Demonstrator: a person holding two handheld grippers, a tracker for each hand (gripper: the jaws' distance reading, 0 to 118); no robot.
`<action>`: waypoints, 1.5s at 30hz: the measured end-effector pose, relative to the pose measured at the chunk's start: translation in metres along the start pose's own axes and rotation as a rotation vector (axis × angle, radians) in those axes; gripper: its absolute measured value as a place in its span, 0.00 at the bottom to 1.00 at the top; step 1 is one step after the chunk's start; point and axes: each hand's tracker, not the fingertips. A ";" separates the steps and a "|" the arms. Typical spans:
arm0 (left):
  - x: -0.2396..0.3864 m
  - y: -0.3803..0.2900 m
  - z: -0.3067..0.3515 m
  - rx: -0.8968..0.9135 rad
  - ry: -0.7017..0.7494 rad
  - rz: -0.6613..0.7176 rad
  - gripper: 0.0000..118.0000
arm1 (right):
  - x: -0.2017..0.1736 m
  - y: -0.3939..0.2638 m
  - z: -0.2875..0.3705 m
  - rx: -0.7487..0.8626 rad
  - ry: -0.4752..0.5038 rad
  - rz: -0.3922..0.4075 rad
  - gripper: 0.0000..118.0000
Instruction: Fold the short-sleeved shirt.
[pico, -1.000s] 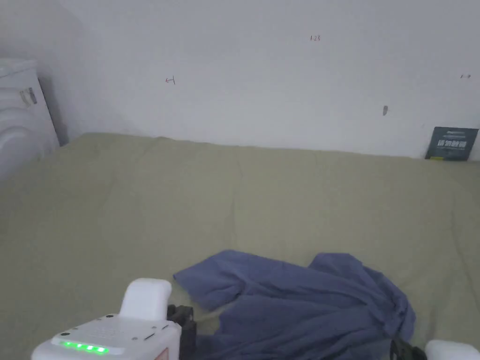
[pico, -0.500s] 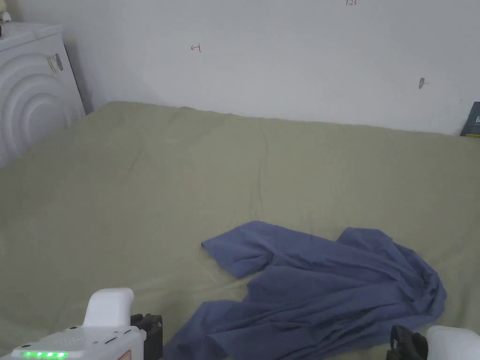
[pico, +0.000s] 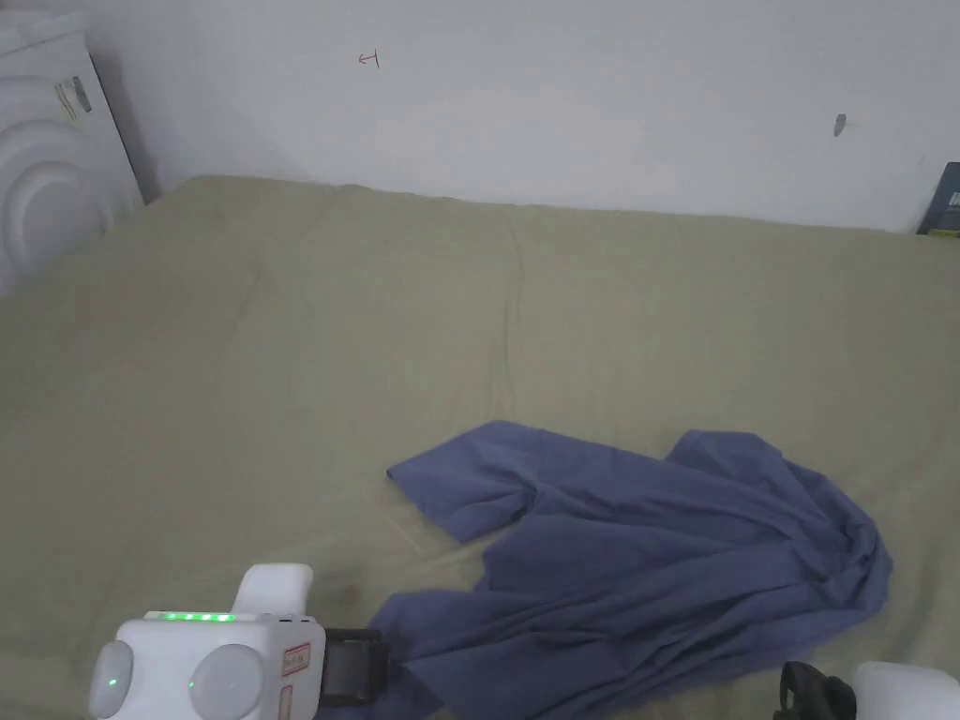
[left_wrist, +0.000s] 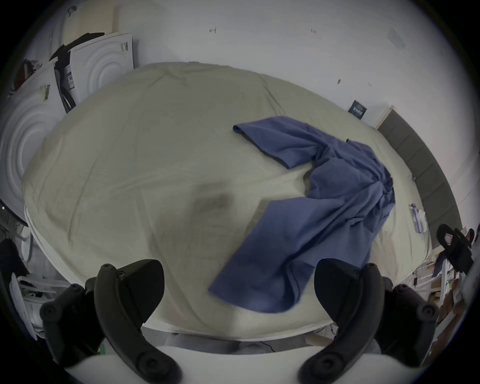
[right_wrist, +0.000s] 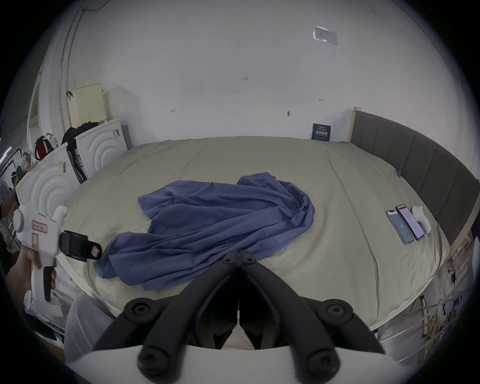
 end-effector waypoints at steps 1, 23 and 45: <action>0.006 -0.001 -0.004 -0.023 0.034 -0.008 0.98 | 0.000 0.000 0.000 -0.003 -0.001 0.000 0.00; 0.012 -0.009 0.002 -0.026 -0.099 -0.100 0.02 | -0.006 0.011 -0.020 -0.027 0.018 0.002 0.00; -0.002 -0.010 -0.016 -0.067 -0.215 -0.071 0.02 | -0.099 0.199 -0.300 -0.211 0.219 0.384 0.00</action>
